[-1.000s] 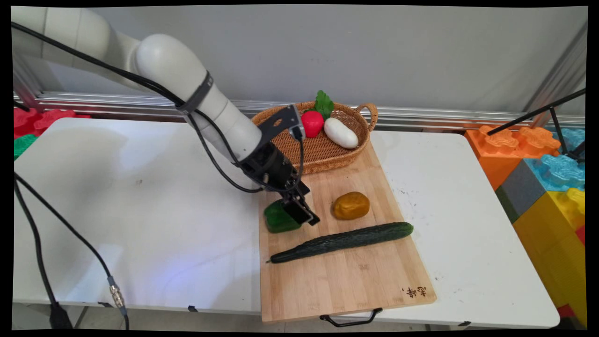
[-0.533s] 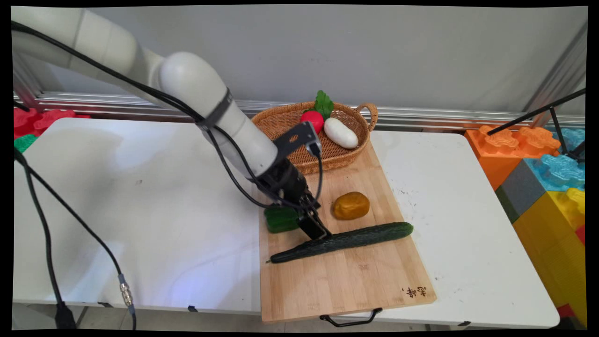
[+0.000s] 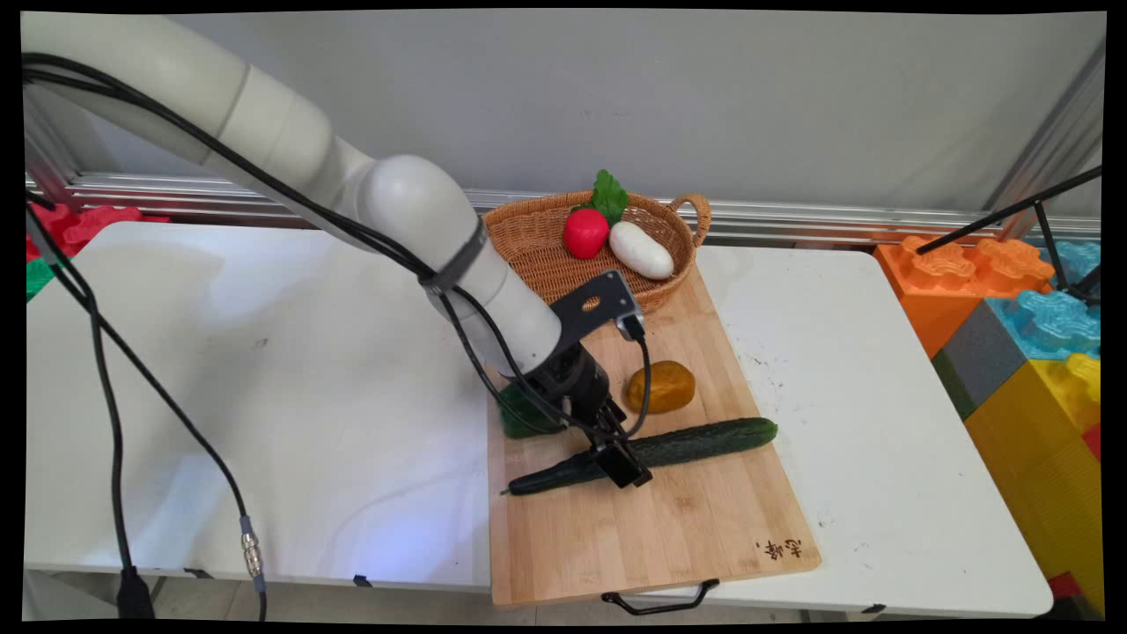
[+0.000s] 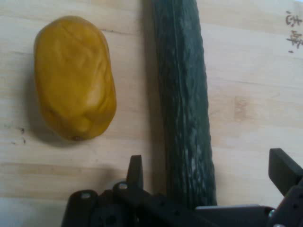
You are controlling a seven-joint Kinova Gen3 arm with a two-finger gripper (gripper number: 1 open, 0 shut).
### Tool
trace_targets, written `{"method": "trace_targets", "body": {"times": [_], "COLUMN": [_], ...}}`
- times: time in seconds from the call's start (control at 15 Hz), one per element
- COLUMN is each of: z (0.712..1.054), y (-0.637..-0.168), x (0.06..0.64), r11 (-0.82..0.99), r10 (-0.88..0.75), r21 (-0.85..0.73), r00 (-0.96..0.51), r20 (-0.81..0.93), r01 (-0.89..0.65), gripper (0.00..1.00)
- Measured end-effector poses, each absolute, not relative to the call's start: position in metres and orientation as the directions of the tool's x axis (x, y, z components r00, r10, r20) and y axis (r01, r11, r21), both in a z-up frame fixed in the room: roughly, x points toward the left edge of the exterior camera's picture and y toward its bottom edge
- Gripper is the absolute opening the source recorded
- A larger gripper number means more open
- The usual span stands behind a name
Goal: Pick up the cucumber from the cutting board, then place the picked object in the vegetable basket
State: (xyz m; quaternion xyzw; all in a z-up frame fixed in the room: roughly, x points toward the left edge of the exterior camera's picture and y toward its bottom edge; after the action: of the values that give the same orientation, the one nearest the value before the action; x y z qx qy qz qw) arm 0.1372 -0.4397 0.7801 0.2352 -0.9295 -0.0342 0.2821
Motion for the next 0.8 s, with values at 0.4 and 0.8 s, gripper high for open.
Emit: {"method": "trace_targets", "body": {"times": [0.4,0.8], "z": [0.765,0.770], "y": [-0.438,-0.437], "x": [0.122,0.121], "r11": [0.896,0.896], "r10": [-0.436,-0.433], "r21": [0.166,0.151], "r00": [-0.745,-0.749], "r20": [0.505,0.501], "r01": [-0.412,-0.417], "gripper": [0.00,0.00]}}
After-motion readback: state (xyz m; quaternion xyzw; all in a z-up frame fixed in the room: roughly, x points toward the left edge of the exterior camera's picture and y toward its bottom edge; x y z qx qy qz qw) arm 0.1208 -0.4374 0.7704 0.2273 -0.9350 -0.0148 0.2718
